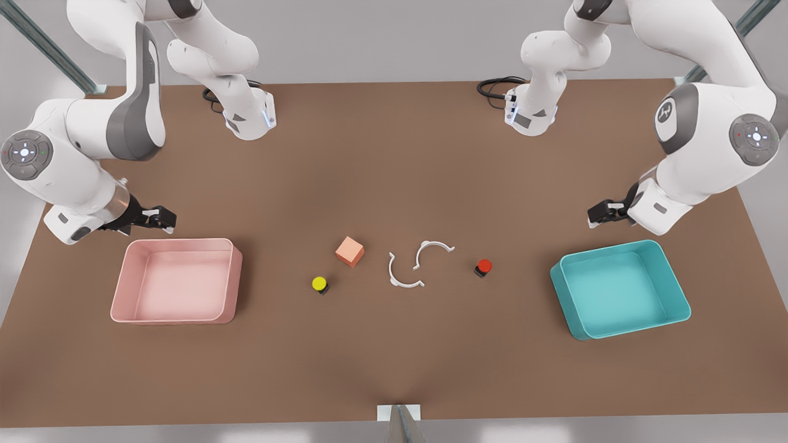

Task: Place the red button in the blue storage box with the left arm, and place the yellow button in the pink storage box with the right arm

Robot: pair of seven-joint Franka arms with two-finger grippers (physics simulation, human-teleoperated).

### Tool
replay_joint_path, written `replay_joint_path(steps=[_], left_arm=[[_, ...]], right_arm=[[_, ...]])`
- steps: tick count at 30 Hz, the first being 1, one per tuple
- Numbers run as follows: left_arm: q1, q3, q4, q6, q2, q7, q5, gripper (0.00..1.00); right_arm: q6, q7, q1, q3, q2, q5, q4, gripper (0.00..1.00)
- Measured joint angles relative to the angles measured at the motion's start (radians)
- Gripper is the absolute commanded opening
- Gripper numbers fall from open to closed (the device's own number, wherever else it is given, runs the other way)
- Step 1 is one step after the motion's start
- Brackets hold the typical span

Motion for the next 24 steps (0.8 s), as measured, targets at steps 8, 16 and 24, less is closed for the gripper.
replay_joint_path(steps=[8, 16, 24], left_arm=[[-0.217, -0.03, -0.06, 0.118, 0.166, 0.097, 0.026, 1.0], [-0.264, -0.031, -0.46, 0.571, 0.174, 0.183, 0.062, 1.0], [-0.278, -0.028, -0.588, 0.912, 0.264, 0.231, 0.064, 1.0]], right_arm=[[0.014, 0.0, 0.052, 0.016, 0.048, 0.0, 0.019, 1.0], [0.166, 0.154, 0.3, 0.1, 0.448, -0.008, 0.234, 1.0], [0.368, 0.389, 0.369, 0.109, 0.596, -0.028, 0.215, 1.0]])
